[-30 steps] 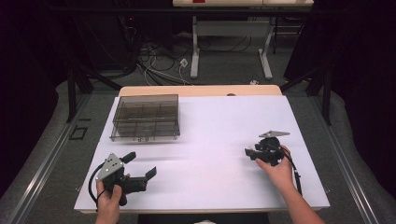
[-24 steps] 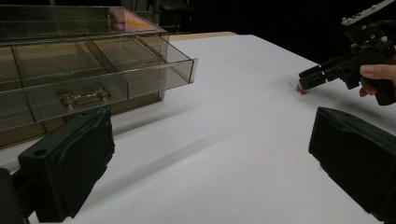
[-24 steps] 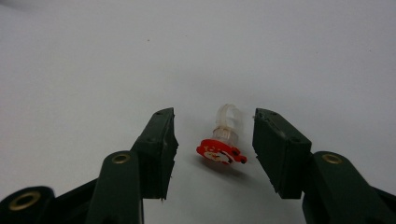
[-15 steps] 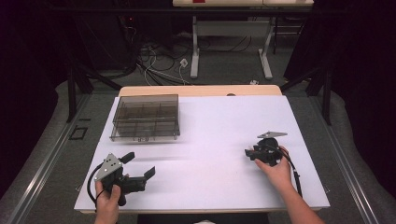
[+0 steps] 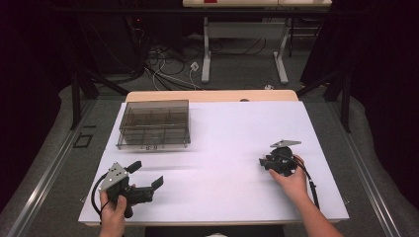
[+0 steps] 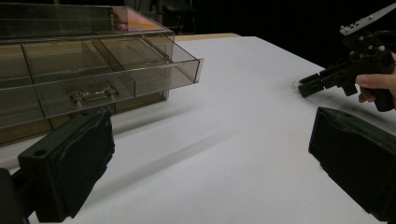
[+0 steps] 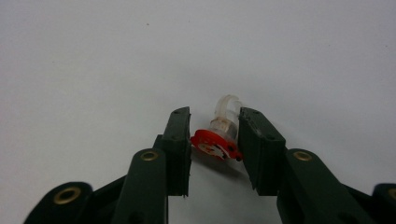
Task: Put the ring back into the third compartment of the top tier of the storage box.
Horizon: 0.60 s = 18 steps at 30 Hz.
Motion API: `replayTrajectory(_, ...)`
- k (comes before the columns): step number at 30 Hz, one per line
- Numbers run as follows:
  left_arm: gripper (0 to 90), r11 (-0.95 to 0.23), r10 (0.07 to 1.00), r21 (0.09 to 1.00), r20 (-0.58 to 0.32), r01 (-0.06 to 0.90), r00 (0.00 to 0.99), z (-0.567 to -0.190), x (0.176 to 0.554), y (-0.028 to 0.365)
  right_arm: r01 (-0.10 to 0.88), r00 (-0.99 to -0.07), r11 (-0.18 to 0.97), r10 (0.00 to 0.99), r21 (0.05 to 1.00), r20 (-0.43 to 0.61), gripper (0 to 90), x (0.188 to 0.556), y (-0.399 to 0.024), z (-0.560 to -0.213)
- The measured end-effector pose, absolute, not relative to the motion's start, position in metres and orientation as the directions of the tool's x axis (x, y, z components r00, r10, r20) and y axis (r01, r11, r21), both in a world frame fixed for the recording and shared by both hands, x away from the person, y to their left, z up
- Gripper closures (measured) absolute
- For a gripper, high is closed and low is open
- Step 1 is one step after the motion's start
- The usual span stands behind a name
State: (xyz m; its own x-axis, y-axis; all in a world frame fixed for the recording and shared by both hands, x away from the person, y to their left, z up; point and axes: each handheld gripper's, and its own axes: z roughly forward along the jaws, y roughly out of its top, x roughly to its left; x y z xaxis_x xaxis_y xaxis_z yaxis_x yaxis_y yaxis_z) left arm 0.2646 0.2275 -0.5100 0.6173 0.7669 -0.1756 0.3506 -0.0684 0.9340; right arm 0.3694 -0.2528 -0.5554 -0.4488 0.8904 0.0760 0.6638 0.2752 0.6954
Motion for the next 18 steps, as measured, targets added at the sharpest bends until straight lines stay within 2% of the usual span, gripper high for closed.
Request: replayTrajectory(18, 0.5, -0.063, 0.766, 0.934, -0.18, 0.351, 0.617, -0.5098, 0.2646, 0.2283, 0.66, -0.457, 0.283, 0.887, 0.695, 0.073, 67.2, 0.3688, -0.2524, -0.5557)
